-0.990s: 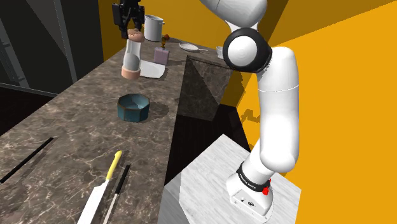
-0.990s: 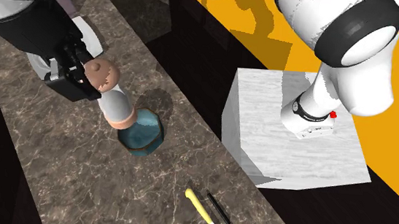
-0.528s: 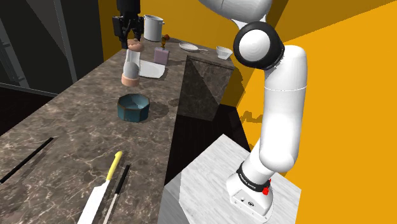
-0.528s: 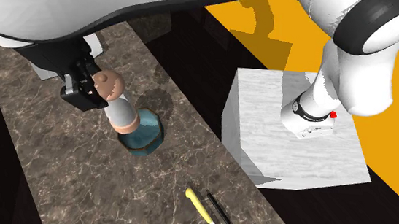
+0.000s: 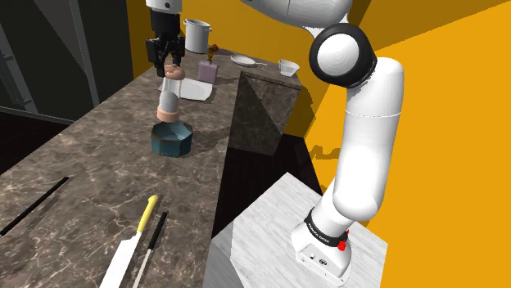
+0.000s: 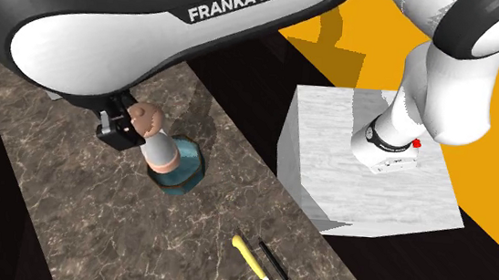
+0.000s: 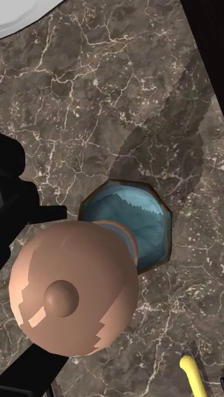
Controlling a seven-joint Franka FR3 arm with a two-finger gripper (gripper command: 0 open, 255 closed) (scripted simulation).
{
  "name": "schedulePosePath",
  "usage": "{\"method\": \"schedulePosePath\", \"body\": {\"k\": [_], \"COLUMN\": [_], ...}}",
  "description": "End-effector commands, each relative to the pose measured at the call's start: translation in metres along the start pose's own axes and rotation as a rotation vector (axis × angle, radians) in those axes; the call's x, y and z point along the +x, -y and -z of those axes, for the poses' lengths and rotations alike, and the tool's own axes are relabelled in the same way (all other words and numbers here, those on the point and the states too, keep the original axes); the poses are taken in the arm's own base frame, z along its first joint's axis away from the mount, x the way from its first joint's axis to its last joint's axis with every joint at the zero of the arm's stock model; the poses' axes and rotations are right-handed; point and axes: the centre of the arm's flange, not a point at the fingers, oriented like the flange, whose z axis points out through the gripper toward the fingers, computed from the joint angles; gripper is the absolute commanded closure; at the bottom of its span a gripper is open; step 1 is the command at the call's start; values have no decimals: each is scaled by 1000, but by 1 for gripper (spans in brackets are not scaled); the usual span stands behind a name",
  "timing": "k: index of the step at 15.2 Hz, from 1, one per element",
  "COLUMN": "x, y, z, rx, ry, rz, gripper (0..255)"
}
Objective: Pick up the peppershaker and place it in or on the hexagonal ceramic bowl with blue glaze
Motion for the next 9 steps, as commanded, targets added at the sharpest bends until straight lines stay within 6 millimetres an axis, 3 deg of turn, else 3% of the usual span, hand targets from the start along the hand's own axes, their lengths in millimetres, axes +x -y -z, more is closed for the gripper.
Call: {"method": "schedulePosePath", "body": {"k": [1,9], "x": [1,4], "y": [0,0], "z": [-11,-51], "rx": [0,0], "ry": [-1,-1], "rz": [0,0], "gripper": [255,255]}}
